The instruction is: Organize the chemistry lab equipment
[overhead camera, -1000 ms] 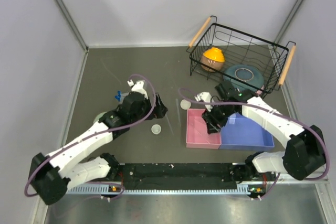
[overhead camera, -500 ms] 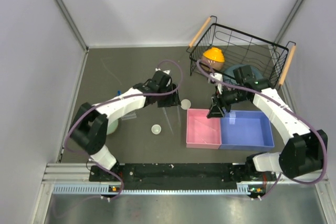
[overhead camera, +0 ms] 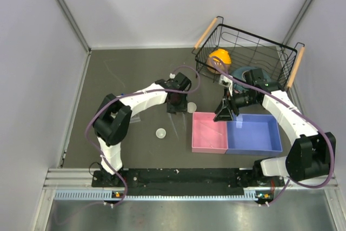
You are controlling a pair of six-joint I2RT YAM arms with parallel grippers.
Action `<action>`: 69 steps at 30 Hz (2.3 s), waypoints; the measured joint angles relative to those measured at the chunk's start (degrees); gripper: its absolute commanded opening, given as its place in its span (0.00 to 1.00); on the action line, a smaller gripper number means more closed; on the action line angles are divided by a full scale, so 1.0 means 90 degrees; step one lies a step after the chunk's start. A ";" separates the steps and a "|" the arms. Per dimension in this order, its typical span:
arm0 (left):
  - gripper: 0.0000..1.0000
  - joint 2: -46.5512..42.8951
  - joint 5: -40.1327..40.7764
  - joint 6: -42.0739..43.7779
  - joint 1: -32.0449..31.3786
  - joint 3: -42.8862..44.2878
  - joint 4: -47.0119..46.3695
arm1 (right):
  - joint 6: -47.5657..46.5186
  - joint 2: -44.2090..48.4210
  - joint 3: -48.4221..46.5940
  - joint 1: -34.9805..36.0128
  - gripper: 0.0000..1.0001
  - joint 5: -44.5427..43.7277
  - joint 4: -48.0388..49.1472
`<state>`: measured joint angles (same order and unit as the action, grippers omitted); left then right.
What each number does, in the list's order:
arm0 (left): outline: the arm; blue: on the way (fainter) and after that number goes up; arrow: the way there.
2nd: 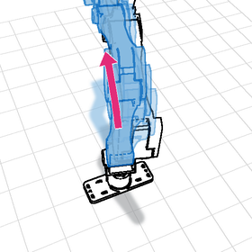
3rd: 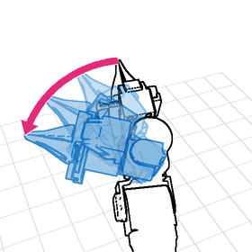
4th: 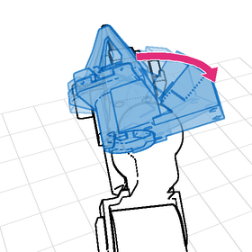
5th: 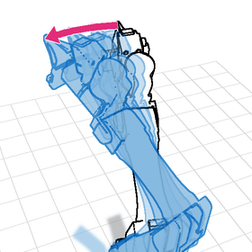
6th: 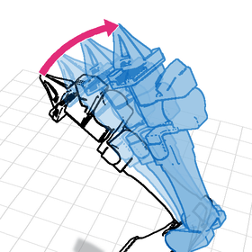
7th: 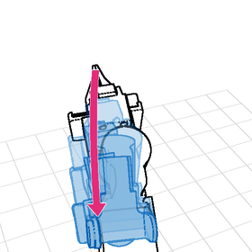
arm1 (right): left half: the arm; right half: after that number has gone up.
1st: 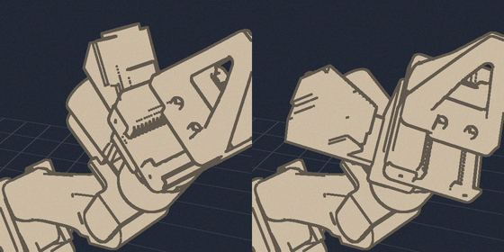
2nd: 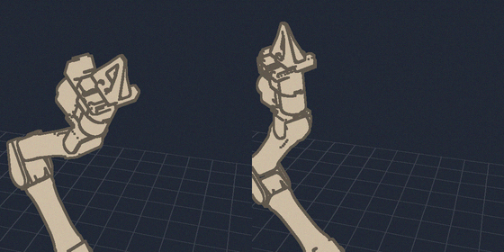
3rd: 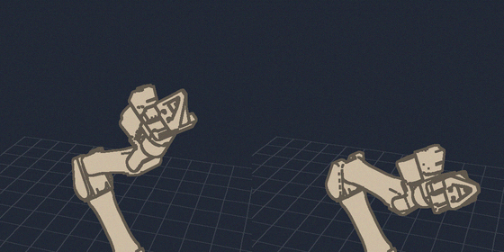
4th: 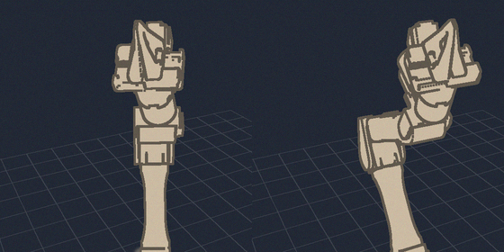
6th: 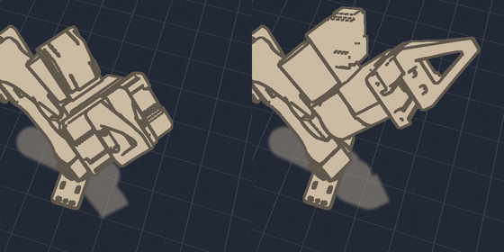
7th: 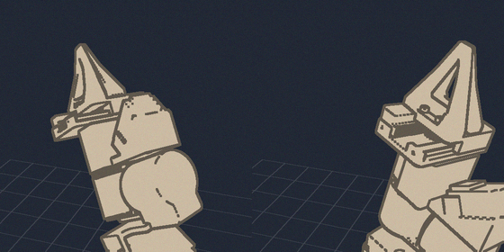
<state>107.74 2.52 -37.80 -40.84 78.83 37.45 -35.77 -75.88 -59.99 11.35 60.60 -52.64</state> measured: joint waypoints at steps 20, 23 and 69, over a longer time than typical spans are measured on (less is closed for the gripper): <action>0.40 0.1018 0.0563 -0.0170 -0.0330 0.1018 0.0583 | -0.0078 0.0010 0.0085 -0.0002 0.57 0.0138 -0.0027; 0.38 0.1018 0.0563 -0.0170 -0.0362 0.1027 0.0590 | -0.0080 0.0010 0.0085 -0.0002 0.57 0.0141 -0.0027; 0.00 -0.4041 -0.0272 -0.0559 -0.0457 -0.3368 -0.3371 | 0.0991 -0.0109 -0.1137 0.0204 0.59 0.0692 0.0107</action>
<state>71.37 0.08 -42.83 -44.95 48.51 7.11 -26.85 -76.86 -70.22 13.19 66.83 -51.68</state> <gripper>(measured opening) 0.009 0.587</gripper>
